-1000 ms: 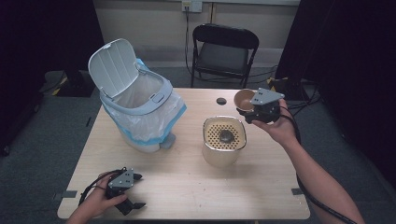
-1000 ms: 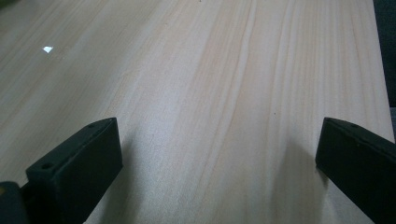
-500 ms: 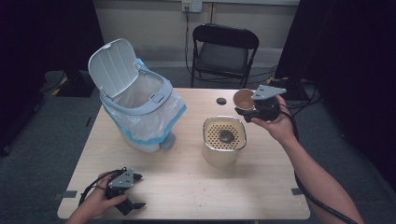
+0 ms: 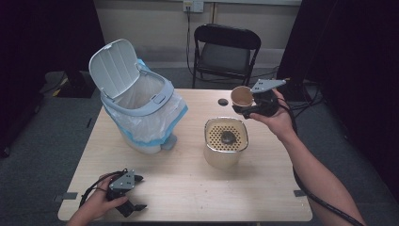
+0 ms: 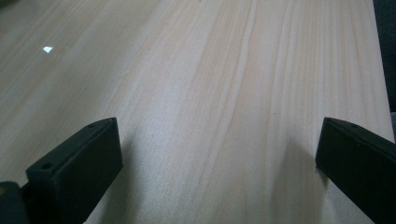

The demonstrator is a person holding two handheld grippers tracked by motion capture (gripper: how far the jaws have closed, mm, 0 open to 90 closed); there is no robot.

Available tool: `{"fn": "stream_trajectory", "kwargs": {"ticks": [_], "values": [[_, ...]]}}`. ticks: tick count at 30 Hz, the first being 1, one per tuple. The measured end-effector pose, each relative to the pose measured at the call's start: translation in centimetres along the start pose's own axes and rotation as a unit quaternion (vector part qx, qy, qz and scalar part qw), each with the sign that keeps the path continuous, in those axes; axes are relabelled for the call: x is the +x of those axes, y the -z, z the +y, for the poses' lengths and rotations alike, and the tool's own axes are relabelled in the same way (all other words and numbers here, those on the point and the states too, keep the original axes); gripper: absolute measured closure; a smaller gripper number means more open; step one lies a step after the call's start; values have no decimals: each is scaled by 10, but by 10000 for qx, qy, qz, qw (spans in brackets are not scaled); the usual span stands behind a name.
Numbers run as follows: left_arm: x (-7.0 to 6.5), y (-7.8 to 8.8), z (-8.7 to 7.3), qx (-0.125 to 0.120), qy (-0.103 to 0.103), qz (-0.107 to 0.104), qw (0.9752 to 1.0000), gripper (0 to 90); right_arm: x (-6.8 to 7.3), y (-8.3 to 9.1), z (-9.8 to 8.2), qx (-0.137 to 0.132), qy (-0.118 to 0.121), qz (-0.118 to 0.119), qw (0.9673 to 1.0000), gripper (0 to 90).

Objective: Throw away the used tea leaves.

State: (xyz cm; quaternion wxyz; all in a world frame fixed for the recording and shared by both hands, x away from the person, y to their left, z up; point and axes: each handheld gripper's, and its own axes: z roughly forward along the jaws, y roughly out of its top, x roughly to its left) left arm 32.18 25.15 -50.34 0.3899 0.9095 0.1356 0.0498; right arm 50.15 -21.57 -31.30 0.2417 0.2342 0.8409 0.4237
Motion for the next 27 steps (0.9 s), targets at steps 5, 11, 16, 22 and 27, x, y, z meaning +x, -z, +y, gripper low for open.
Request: {"fn": "stream_trajectory", "kwargs": {"ticks": [5, 11, 16, 22, 27], "values": [[0, 0, 0, 1, -1, 0, 10000, 0, -2, -2, 7, -19, -216, 138, 9997, 280], [0, 0, 0, 1, 3, -3, 10000, 0, -2, -4, 15, -58, -353, 264, 9990, 280], [0, 0, 0, 15, -1, -10, 10000, 0, -1, -4, 22, -58, -359, 309, 9989, 281], [0, 0, 0, 14, -6, -10, 10000, 0, 0, -6, 30, -34, -373, 381, 9986, 281], [0, 0, 0, 15, -6, -9, 10000, 0, 2, -7, 37, -35, -367, 449, 9983, 281]]}}
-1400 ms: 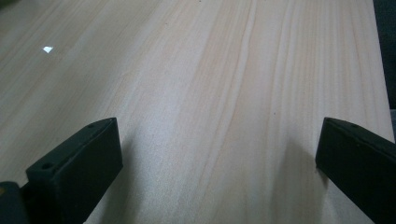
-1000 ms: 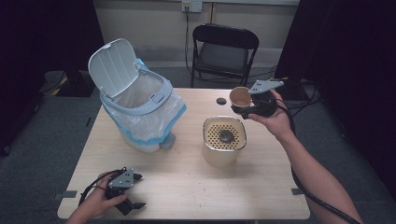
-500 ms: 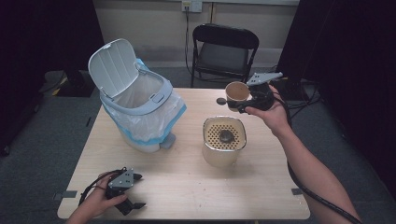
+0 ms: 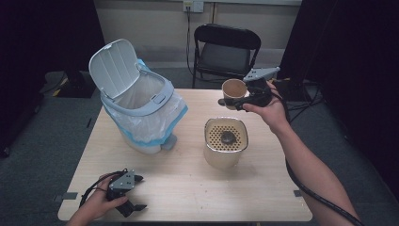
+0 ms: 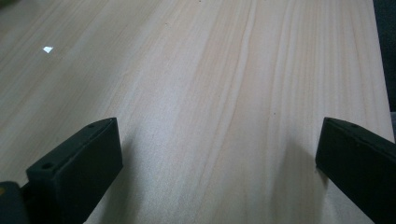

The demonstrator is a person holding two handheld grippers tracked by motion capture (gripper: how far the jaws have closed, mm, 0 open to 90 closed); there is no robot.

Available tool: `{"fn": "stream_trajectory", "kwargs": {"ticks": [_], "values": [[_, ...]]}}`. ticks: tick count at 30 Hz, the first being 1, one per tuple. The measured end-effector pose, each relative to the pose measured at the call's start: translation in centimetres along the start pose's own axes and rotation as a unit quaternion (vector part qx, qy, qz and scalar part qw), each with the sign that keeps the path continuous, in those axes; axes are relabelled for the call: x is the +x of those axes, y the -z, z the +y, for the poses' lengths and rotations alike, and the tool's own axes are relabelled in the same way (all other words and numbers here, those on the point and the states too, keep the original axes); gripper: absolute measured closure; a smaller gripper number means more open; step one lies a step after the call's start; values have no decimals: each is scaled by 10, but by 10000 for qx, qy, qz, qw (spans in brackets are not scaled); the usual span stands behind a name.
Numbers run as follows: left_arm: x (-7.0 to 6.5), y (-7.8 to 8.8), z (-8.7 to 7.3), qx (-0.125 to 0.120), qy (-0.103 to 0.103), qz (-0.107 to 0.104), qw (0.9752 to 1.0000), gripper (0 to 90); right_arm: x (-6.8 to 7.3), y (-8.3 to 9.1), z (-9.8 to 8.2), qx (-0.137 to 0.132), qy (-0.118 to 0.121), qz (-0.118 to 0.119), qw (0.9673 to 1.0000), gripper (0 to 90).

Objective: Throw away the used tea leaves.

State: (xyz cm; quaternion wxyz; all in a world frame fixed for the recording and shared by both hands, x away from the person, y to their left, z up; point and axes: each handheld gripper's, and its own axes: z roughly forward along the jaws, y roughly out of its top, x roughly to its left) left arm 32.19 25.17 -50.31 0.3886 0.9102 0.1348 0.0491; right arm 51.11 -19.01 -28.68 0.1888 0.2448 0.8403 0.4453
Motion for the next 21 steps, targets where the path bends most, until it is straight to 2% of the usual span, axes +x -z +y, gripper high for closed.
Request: {"fn": "stream_trajectory", "kwargs": {"ticks": [17, 21], "values": [[0, 0, 0, 0, -5, -2, 10000, 0, 8, -10, 23, 86, -3, 265, 9996, 281], [-1, 0, 0, 26, -13, -16, 10000, 0, 11, -12, 29, 105, 122, 289, 9995, 281]]}}
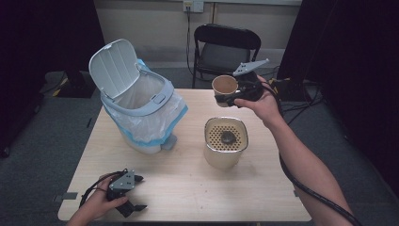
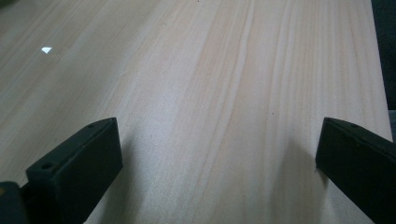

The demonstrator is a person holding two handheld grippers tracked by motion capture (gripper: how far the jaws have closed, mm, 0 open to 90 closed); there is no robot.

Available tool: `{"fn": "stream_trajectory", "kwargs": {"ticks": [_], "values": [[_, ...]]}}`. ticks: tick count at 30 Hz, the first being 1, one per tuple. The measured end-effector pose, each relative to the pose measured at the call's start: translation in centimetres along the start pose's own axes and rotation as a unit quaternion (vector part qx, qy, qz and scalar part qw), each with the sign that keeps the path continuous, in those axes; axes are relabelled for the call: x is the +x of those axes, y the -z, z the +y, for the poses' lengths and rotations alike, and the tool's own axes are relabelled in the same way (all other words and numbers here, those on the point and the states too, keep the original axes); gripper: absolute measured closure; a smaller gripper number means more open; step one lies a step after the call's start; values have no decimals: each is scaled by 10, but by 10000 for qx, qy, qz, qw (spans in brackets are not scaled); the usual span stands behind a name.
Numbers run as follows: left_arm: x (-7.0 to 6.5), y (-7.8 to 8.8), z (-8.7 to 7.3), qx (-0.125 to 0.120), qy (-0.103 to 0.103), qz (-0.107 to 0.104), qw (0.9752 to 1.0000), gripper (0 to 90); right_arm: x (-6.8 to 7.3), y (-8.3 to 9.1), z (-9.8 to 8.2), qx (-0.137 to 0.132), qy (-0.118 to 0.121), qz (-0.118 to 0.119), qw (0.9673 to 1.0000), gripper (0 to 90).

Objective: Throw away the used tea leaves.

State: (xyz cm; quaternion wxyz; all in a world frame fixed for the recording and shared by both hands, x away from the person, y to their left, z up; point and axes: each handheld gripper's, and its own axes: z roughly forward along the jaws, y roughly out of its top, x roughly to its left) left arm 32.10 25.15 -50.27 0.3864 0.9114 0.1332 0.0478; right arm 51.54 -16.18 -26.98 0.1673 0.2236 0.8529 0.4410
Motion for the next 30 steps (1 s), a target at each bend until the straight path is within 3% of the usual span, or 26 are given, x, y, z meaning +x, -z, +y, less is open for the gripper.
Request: {"fn": "stream_trajectory", "kwargs": {"ticks": [30], "values": [[0, 0, 0, 8, -17, -1, 10000, 0, 6, -8, 44, 63, 67, 256, 9996, 279]]}}
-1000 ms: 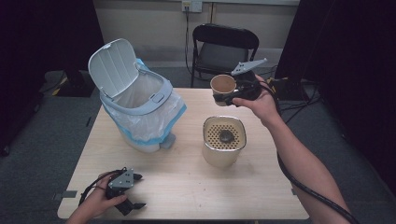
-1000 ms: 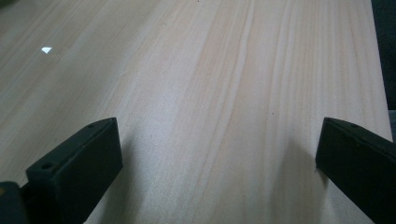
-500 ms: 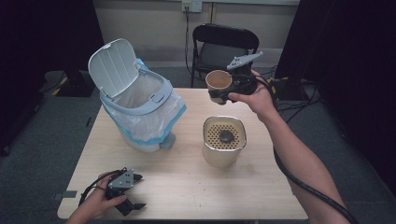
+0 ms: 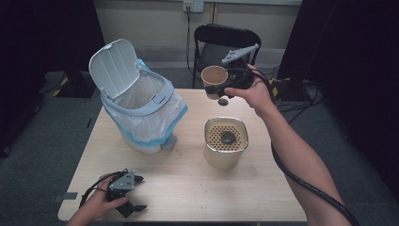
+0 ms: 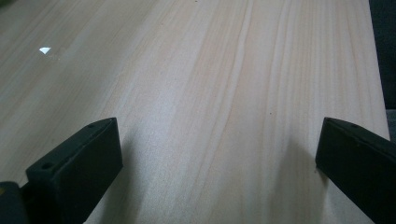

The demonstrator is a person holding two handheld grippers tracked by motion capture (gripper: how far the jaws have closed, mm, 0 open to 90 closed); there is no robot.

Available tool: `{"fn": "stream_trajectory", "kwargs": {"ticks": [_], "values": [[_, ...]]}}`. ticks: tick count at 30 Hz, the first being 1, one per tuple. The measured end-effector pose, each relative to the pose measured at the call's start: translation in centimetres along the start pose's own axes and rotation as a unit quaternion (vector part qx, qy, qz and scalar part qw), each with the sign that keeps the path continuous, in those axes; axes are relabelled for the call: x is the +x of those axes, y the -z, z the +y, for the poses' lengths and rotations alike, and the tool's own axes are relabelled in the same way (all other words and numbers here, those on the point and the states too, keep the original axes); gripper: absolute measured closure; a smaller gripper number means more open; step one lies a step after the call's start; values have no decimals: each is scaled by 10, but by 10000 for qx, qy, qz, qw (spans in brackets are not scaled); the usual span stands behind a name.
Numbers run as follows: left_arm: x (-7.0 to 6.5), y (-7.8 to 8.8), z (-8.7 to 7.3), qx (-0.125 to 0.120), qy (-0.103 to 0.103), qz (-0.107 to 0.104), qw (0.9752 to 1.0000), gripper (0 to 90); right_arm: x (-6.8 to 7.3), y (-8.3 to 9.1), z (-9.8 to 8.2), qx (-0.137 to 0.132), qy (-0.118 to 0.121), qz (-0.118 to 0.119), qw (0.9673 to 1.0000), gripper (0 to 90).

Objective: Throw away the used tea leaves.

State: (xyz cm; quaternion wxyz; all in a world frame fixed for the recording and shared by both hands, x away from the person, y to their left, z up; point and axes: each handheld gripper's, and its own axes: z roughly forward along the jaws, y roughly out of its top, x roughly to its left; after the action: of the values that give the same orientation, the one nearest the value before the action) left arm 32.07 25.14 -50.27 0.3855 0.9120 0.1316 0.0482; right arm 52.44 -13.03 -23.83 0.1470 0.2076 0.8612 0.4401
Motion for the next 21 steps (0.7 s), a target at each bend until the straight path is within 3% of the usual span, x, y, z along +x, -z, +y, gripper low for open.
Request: {"fn": "stream_trajectory", "kwargs": {"ticks": [21], "values": [[0, 0, 0, 5, 10, 7, 10000, 0, 8, -9, 29, -95, 78, 199, 9997, 279]]}}
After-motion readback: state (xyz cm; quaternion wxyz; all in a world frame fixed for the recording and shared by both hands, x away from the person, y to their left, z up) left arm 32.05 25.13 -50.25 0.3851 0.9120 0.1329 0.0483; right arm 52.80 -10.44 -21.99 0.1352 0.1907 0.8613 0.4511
